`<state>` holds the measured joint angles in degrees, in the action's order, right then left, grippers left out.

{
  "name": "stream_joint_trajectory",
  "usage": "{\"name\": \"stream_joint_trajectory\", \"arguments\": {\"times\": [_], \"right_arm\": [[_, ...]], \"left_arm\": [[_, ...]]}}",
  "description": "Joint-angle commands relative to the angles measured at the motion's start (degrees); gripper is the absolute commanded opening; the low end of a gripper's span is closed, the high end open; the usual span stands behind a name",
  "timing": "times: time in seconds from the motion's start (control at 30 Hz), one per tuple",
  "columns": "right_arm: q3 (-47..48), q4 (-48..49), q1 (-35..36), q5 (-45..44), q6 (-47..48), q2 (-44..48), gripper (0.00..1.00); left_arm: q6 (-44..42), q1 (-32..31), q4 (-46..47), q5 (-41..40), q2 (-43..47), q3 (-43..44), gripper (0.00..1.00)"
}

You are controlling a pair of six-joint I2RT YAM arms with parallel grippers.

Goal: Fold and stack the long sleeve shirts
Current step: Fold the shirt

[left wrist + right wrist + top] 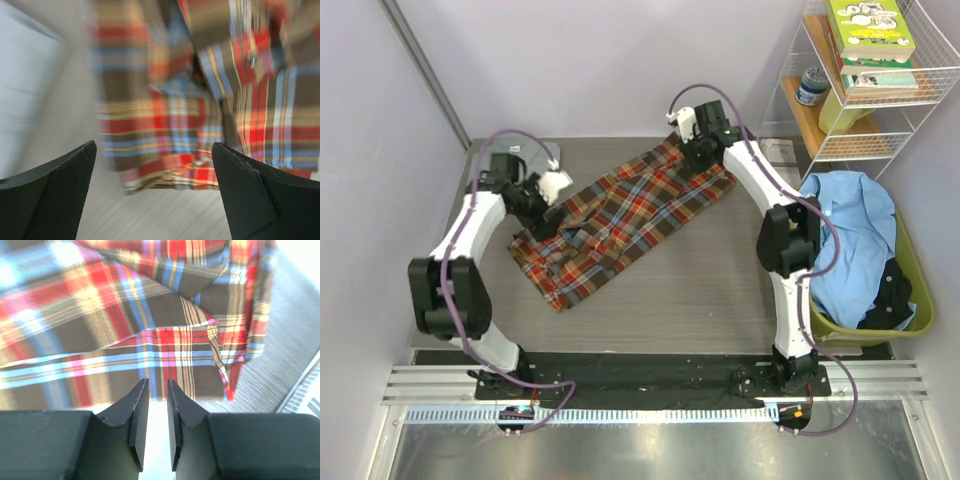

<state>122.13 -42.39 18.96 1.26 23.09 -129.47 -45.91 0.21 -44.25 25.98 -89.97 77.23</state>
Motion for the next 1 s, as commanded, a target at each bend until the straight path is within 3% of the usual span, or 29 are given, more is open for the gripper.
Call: {"name": "stream_joint_trajectory", "arguments": {"times": [0.0, 0.33, 0.53, 0.6, 0.73, 0.77, 0.87, 0.97], "right_arm": [[-5.1, 2.6, 0.2, 6.6, -4.5, 12.1, 0.27], [-12.6, -4.5, -4.7, 23.3, -15.9, 15.8, 0.27], [-15.7, -6.5, -9.0, 25.8, -15.4, 16.4, 0.26], [-15.7, -7.1, -9.4, 25.5, -14.1, 16.1, 0.26], [-15.3, -8.3, -9.5, 21.9, -11.7, 14.3, 0.25], [-14.8, -8.7, -9.5, 21.8, -11.3, 13.0, 0.25], [-13.5, -10.9, -8.7, 21.8, -10.9, 10.9, 0.24], [-15.2, -9.7, -6.8, 21.2, -11.0, 9.5, 0.23]], "left_arm": [[-6.9, -4.9, 0.9, -10.7, -2.7, -4.8, 0.95], [-10.6, -11.4, 4.3, -22.5, -11.1, -13.4, 0.84], [-6.2, -23.4, 4.1, -24.7, -8.6, -23.0, 0.82], [-0.7, -32.3, 3.6, -25.0, -8.0, -23.8, 0.81], [15.5, -50.3, 0.2, -18.5, -12.4, -14.8, 0.81], [21.0, -52.0, -0.2, -17.7, -13.2, -12.1, 0.81], [26.4, -53.4, -3.1, -10.0, -11.7, -5.2, 0.82], [27.2, -51.5, -2.3, -2.2, -2.0, -5.2, 0.86]]}}
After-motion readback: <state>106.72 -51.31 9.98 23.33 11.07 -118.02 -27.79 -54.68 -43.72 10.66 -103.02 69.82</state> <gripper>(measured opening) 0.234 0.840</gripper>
